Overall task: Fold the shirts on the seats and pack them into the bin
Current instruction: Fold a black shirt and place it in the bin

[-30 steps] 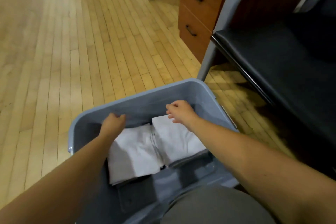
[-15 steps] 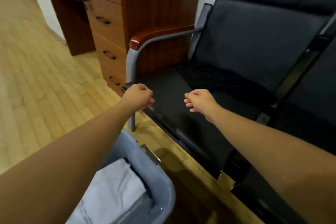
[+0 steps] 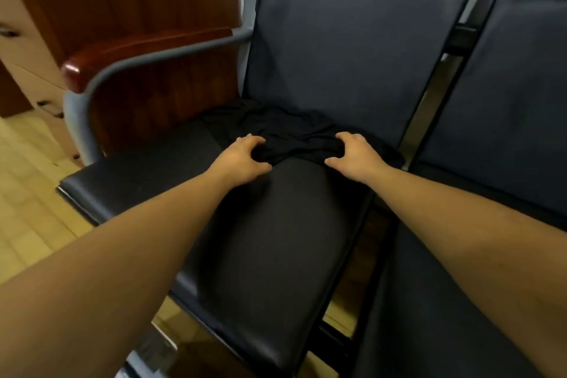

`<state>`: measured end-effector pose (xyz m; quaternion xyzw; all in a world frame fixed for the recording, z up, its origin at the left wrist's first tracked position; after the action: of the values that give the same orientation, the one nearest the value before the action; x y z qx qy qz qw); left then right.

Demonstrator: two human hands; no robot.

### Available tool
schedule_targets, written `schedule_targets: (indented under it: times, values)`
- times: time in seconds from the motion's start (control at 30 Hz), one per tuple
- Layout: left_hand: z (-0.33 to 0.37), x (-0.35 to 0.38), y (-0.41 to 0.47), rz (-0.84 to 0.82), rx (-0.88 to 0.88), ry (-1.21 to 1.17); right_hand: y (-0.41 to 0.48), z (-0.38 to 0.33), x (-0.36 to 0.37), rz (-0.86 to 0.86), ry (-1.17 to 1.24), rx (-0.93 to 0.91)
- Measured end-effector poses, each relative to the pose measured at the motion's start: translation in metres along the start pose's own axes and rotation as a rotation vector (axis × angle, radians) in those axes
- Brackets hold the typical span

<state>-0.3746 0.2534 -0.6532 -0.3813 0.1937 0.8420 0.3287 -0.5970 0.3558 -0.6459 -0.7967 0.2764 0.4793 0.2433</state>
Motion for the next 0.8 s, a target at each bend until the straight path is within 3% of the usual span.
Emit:
schedule_targets:
  times: [0.07, 0.17, 0.3, 0.43, 0.67, 0.8]
  values:
    - [-0.012, 0.012, 0.013, -0.032, -0.009, 0.175, 0.008, 0.001, 0.012, -0.001, -0.038, -0.038]
    - [-0.014, 0.007, 0.021, 0.114, 0.032, 0.376, 0.006, 0.001, 0.013, 0.077, 0.020, -0.089]
    - [-0.003, -0.019, 0.006, 0.270, 0.016, 0.104, -0.018, -0.002, -0.019, 0.133, 0.258, -0.093]
    - [0.046, -0.044, -0.011, 0.211, 0.100, 0.049, -0.060, -0.016, -0.096, 0.186, 0.505, -0.118]
    - [0.197, -0.050, -0.063, 0.030, 0.336, -0.435, -0.170, -0.055, -0.237, 0.144, 0.760, -0.247]
    - [0.270, -0.073, -0.093, 0.105, 0.462, -0.217, -0.237, -0.032, -0.313, 0.166, 0.888, -0.205]
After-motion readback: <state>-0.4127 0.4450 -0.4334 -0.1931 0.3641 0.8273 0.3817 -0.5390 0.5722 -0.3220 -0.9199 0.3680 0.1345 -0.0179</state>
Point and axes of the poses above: each hand's wrist, its own y-axis towards the middle knuckle, its own x-axis out of the palm, z = x × y, the point moved 9 cm from there along y, towards the middle knuckle, and after that the axes turned 14 degrees about x, right-handed, at the moved point
